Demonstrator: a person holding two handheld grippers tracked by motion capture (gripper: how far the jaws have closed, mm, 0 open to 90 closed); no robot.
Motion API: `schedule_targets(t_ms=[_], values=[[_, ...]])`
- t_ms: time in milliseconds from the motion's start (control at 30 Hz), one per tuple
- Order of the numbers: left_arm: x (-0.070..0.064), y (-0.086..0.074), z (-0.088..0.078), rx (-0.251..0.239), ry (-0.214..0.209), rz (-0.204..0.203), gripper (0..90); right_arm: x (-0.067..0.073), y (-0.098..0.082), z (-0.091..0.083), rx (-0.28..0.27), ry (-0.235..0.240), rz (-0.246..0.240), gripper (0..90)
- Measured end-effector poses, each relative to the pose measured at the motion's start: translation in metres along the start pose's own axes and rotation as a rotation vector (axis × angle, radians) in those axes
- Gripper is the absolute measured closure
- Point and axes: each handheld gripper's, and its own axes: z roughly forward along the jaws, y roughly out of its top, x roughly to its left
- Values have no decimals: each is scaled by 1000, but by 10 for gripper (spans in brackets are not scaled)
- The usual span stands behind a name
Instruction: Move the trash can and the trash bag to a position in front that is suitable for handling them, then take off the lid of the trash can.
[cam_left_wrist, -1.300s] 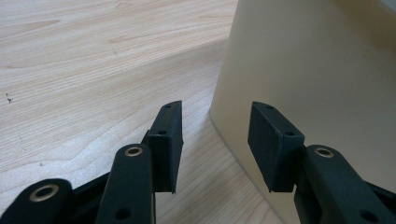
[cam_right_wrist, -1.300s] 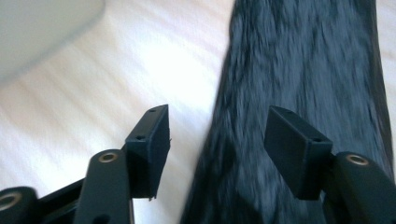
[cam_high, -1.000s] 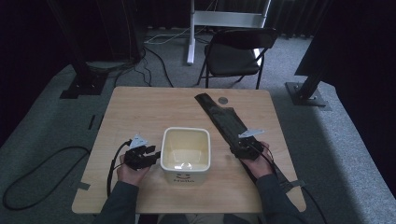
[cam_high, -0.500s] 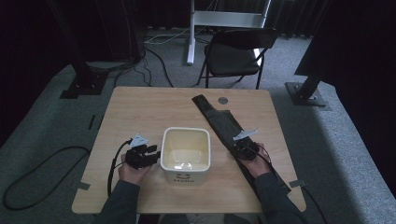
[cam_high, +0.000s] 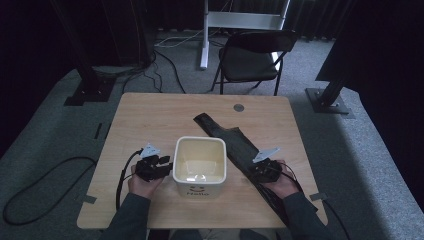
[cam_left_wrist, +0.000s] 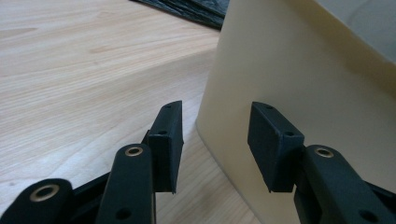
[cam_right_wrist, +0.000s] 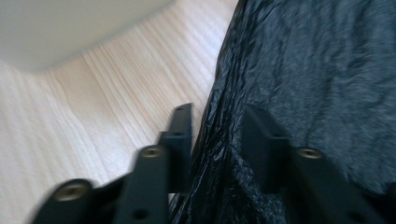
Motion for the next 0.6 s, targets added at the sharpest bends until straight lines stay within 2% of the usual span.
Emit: schedule_targets(t_ms=[33, 233, 400, 600], values=[[-1, 0, 1, 3, -1, 3, 561, 0, -1, -6, -21, -22, 17, 528], [-1, 0, 0, -1, -6, 0, 554, 1, -6, -17, -41, -53, 57, 478], [2, 0, -4, -9, -2, -8, 551, 4, -9, -19, -41, -57, 59, 474], [7, 2, -10, -38, -38, -33, 547, 12, -8, -11, -35, -59, 43, 470]])
